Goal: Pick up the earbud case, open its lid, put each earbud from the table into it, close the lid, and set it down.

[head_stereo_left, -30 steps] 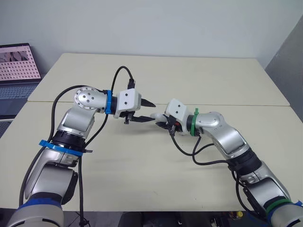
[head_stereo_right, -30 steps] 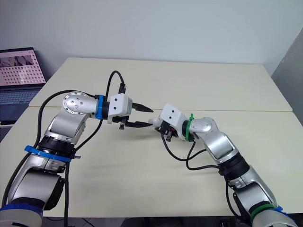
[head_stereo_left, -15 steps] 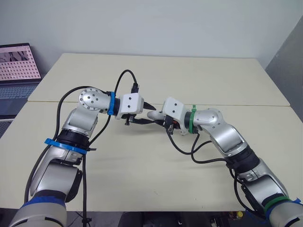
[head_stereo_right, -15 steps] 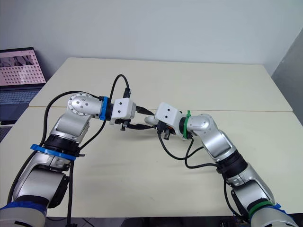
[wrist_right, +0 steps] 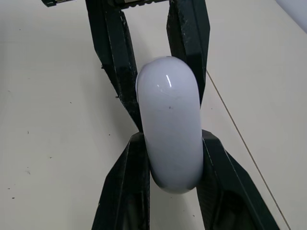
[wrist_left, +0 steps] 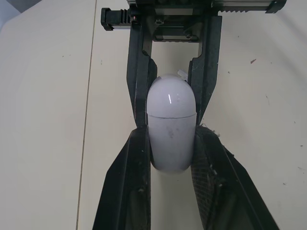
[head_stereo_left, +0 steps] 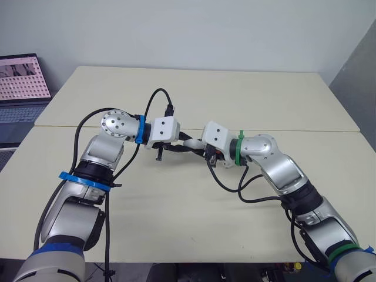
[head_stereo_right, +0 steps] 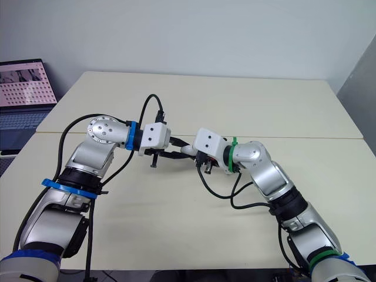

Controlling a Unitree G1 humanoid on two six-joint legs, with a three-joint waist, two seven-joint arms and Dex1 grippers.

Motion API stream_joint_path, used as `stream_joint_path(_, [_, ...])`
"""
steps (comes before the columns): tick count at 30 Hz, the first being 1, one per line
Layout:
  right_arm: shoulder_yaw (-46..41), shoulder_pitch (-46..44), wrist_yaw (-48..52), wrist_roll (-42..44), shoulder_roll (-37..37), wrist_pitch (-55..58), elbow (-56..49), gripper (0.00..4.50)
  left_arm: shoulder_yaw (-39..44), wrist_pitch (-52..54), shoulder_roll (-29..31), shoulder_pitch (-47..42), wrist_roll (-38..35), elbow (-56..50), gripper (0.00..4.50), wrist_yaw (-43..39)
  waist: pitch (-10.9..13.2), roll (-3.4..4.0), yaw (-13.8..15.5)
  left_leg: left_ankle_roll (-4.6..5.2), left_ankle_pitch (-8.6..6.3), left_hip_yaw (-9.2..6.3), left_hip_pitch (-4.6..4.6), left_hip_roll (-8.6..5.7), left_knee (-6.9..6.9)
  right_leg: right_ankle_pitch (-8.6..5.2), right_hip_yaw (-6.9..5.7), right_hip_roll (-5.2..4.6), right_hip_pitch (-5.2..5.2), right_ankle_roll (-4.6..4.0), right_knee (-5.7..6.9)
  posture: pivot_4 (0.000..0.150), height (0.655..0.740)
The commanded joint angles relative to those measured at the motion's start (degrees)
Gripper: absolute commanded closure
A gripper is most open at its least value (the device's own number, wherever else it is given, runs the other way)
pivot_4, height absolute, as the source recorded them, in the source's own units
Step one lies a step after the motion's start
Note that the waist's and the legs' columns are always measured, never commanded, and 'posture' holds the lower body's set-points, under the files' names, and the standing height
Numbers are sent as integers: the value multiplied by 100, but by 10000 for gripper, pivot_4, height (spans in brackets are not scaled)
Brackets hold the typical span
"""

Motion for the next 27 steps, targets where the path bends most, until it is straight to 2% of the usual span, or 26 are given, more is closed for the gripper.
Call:
stream_joint_path(1, [-238,-60,-45,52,66,-198,-110,27233,212,131,-98,-158,-116,-87,37441,145,0,0,0,0,0,0,0,0,0,0,0,0,0,0,0,1500,7400])
stream_joint_path(6, [-1050,465,77,484,-447,-287,-361,9765,845,1956,-161,60,-1004,-266,37441,361,0,0,9,0,0,-3,-3,-3,2,0,-2,-3,2,1,1,1500,7400])
stream_joint_path(9, [-1791,833,-51,1149,-422,147,-758,160,1270,3180,-125,310,-1660,-662,37441,509,0,0,5,0,0,-4,-4,-4,2,-1,-3,-4,2,2,0,1500,7400])
stream_joint_path(16, [-2261,1151,-291,2170,-86,1050,-1756,160,1716,4669,-202,1059,-2488,-2082,37441,1166,0,0,-37,0,0,-12,7,0,3,-3,-5,-1,1,4,31,1500,7400])
stream_joint_path(21, [-2108,940,-493,2232,16,1183,-1624,160,1686,5061,-286,1324,-2737,-2683,37441,1458,0,-1,-18,0,4,-4,32,-4,9,-15,3,-2,11,20,52,1500,7400])
stream_joint_path(27, [-2012,619,-580,2134,69,1091,-1209,160,1640,5147,-277,1457,-2825,-2930,37441,1549,0,-1,-12,11,12,7,46,-3,7,-17,13,1,12,16,64,1500,7400])
